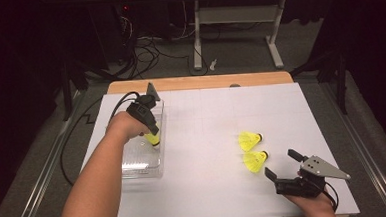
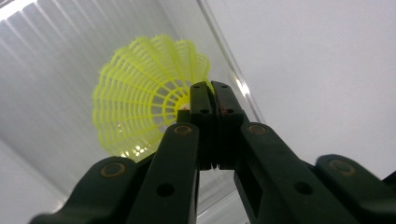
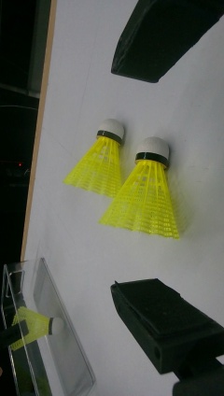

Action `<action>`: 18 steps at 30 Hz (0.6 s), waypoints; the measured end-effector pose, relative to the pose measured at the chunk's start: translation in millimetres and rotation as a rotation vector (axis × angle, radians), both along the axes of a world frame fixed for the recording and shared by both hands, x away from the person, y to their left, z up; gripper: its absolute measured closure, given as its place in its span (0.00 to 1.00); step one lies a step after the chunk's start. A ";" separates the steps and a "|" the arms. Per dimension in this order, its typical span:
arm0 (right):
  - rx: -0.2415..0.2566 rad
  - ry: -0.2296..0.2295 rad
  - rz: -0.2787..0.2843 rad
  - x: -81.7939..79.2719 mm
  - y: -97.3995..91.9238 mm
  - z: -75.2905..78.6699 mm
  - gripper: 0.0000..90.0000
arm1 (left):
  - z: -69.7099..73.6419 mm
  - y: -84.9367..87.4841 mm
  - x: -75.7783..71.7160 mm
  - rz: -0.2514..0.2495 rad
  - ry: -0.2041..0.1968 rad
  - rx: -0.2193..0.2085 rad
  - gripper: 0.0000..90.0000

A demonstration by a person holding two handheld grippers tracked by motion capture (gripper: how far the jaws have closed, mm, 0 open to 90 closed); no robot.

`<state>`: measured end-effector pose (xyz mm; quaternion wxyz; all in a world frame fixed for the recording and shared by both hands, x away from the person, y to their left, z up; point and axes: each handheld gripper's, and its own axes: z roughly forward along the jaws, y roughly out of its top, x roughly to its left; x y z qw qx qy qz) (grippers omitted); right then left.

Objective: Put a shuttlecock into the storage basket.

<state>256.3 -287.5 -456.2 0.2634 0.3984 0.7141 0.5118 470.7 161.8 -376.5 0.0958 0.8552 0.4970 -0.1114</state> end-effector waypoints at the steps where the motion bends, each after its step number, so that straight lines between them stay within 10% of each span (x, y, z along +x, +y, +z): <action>1: 0.001 0.002 0.000 0.0 0.0 -0.2 0.00 | -0.3 0.4 0.6 -0.002 0.000 -0.001 0.99; 18: 0.001 0.006 -0.002 0.1 0.4 -0.9 0.00 | -2.8 1.0 5.2 0.013 -0.010 -0.005 0.99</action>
